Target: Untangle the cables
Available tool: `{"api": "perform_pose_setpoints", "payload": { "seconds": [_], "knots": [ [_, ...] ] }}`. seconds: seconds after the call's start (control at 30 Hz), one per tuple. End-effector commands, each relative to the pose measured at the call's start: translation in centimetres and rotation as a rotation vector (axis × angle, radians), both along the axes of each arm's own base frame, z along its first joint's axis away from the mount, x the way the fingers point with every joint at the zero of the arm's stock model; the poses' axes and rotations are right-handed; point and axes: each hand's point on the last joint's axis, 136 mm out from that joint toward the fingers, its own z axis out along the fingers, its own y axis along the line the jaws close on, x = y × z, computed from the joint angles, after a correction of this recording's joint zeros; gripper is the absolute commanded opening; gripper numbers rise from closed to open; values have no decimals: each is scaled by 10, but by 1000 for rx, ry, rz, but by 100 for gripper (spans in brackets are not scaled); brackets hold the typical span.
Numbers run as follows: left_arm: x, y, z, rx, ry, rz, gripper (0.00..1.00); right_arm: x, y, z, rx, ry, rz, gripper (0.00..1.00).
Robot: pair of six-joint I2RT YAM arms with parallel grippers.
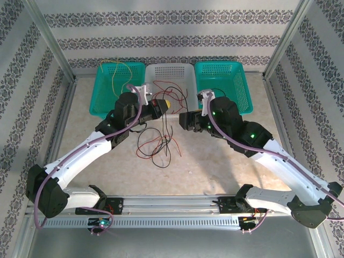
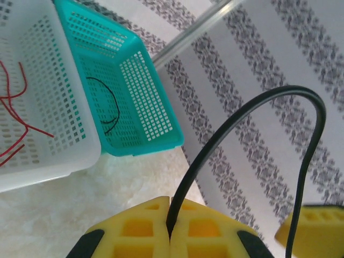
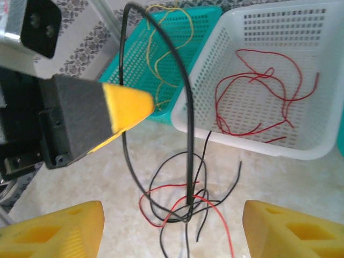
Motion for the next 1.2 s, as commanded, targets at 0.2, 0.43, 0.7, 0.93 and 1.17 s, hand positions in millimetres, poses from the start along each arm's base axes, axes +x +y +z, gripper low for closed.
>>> {"api": "perform_pose_setpoints", "payload": {
  "seconds": [0.2,0.43,0.7,0.93,1.17],
  "knots": [
    [8,16,32,-273,88,116,0,-8,49,-22,63,63,136,69],
    [5,6,49,-389,93,55,0,4,63,-36,62,86,129,69],
    [0,-2,61,-432,81,-3,0,24,60,-38,38,78,76,61],
    [-4,-3,64,-428,72,-23,0,30,54,-34,49,74,63,18],
    [-4,9,57,-329,32,37,3,18,49,-20,68,62,89,0]
  ]
}}
